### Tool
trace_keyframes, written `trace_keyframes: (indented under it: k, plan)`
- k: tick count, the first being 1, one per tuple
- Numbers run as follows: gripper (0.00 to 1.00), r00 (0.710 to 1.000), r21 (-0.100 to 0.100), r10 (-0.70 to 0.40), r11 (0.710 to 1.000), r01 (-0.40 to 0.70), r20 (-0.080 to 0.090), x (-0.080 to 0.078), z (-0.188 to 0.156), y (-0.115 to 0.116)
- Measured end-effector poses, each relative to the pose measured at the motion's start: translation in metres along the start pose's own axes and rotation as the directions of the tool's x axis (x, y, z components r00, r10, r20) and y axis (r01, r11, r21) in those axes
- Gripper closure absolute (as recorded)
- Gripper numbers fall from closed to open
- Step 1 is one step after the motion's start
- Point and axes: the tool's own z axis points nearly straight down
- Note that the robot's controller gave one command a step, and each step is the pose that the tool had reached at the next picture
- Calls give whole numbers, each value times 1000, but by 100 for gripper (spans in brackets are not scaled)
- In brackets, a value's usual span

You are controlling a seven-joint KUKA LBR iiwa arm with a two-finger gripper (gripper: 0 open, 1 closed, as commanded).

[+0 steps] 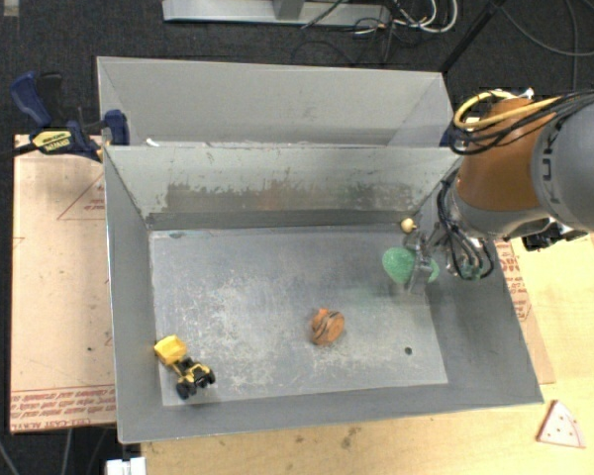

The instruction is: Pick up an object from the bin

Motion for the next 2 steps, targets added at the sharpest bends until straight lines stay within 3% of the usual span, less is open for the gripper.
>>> trace_keyframes:
  k: [1, 2]
  plan:
    - [100, 1000, 0, 0, 1000, 0, 10, -3, -15, 0]
    - [100, 1000, 0, -1, 1000, 1, 10, -3, -24, 0]
